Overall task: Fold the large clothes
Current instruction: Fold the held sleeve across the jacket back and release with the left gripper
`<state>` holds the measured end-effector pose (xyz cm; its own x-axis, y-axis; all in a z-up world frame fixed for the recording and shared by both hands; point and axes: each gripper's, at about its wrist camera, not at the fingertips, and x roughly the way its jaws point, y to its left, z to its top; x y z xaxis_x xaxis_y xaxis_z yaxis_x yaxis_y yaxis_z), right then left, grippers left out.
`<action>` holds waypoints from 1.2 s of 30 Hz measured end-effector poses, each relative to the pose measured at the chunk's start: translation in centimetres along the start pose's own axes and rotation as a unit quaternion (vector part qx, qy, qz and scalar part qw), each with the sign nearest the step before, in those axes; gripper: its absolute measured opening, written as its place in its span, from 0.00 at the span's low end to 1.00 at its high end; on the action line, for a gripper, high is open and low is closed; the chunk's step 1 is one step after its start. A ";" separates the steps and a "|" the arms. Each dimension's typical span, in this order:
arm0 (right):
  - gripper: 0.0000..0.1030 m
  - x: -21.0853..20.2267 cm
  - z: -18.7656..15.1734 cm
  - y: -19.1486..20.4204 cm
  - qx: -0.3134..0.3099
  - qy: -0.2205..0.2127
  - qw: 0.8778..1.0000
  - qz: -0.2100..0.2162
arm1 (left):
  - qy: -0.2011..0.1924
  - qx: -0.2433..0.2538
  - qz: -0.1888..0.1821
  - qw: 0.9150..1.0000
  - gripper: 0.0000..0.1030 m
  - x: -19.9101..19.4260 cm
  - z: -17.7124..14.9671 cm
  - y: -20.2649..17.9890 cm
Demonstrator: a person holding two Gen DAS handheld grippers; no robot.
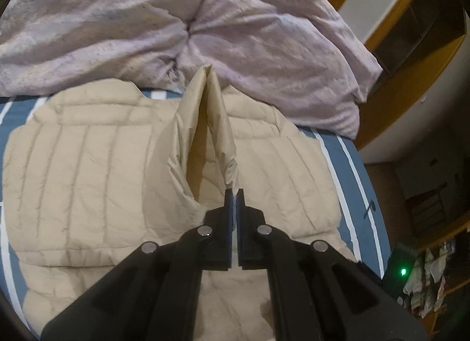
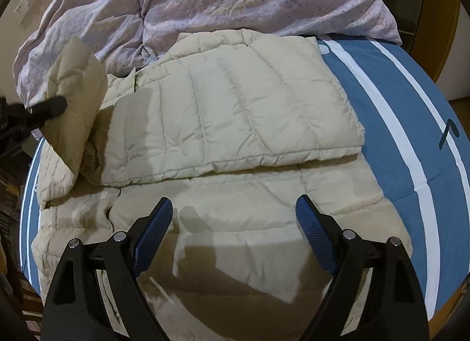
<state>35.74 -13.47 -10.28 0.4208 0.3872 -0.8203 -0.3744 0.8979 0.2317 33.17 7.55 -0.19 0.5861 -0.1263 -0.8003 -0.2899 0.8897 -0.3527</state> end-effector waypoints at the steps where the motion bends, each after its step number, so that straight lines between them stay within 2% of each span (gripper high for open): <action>1: 0.85 0.0 0.2 0.1 -0.001 -0.002 1.000 0.004 | 0.002 -0.004 -0.001 1.000 0.04 0.0 -0.1 0.1; 3: 0.85 -0.1 0.6 0.3 -0.002 -0.006 1.000 0.013 | 0.003 -0.012 -0.009 1.000 0.14 -0.3 0.0 0.5; 4: 0.85 -0.2 1.0 0.5 -0.002 -0.009 1.000 0.020 | 0.004 -0.016 -0.012 1.000 0.27 -0.6 0.0 0.8; 6: 0.85 -0.3 1.6 0.9 0.000 -0.012 0.999 0.036 | -0.003 -0.021 -0.011 1.000 0.40 -1.5 0.0 1.4; 7: 0.85 -0.3 1.8 1.2 0.002 -0.013 0.999 0.044 | -0.008 -0.020 -0.009 1.000 0.42 -1.9 0.0 1.6; 13: 0.79 0.1 3.4 3.2 0.017 -0.008 0.994 0.106 | -0.017 -0.024 0.021 0.999 0.43 -3.1 0.0 3.7; 17: 0.76 0.3 3.6 5.0 0.008 -0.005 0.992 0.130 | -0.018 -0.038 0.031 0.999 0.43 -3.5 -0.2 5.3; 22: 0.71 1.0 3.9 6.2 0.013 0.007 0.987 0.158 | -0.016 -0.042 0.068 0.997 0.44 -3.4 -0.6 7.0; 27: 0.53 3.2 4.1 6.5 0.034 0.033 0.985 0.163 | -0.003 -0.050 0.106 0.993 0.44 -3.0 -1.5 9.1; 30: 0.36 4.2 3.9 6.9 0.034 0.043 0.985 0.164 | 0.004 -0.061 0.121 0.991 0.44 -2.9 -2.0 10.5; 32: 0.17 4.6 3.8 7.5 0.023 0.042 0.986 0.159 | 0.007 -0.067 0.130 0.989 0.46 -3.0 -2.3 11.4; 33: 0.12 4.5 3.7 7.8 0.014 0.037 0.988 0.148 | 0.007 -0.069 0.133 0.989 0.47 -3.0 -2.5 11.7; 36: 0.07 4.3 3.5 7.9 0.009 0.022 0.992 0.124 | 0.010 -0.075 0.143 0.987 0.47 -3.1 -2.8 12.7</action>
<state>37.45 -4.02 -10.12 0.2798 0.5880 -0.7589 -0.4473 0.7793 0.4389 25.55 18.05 -3.50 0.4499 0.1114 -0.8861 -0.5516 0.8150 -0.1776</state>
